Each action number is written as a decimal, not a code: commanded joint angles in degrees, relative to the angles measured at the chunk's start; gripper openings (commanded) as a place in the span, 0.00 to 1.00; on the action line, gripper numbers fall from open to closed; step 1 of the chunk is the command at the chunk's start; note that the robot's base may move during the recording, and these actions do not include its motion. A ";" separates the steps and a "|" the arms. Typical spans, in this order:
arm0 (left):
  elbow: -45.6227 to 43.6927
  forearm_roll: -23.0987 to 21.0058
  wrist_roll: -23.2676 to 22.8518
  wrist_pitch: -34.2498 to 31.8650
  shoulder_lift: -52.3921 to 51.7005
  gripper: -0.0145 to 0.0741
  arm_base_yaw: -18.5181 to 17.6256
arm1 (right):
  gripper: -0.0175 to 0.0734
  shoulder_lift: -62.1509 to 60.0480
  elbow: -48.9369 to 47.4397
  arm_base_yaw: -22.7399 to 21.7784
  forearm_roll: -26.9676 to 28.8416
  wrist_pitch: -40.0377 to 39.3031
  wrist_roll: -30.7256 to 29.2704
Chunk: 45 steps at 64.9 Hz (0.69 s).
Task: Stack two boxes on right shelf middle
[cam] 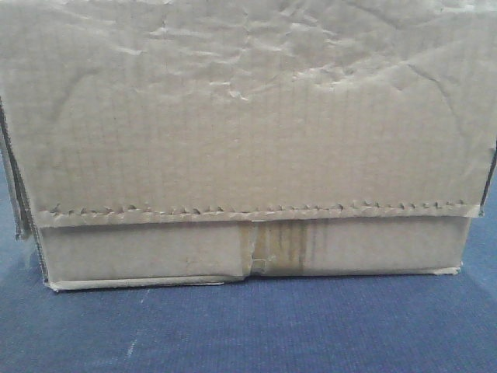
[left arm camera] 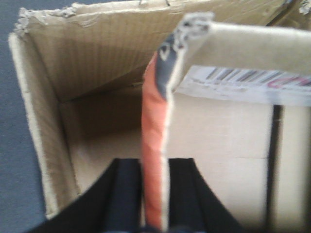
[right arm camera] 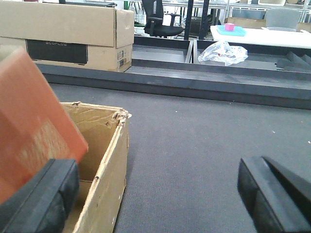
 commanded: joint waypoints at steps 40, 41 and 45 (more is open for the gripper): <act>-4.81 10.51 1.75 2.26 -13.10 0.73 2.14 | 0.82 3.25 -12.20 0.54 0.18 11.38 -0.28; -4.68 10.52 2.08 2.26 -13.43 0.73 2.50 | 0.82 3.72 -13.00 0.76 0.18 12.16 -0.28; -4.26 10.15 3.32 2.26 -14.92 0.73 4.32 | 0.82 6.02 -16.84 2.08 0.18 15.99 -0.28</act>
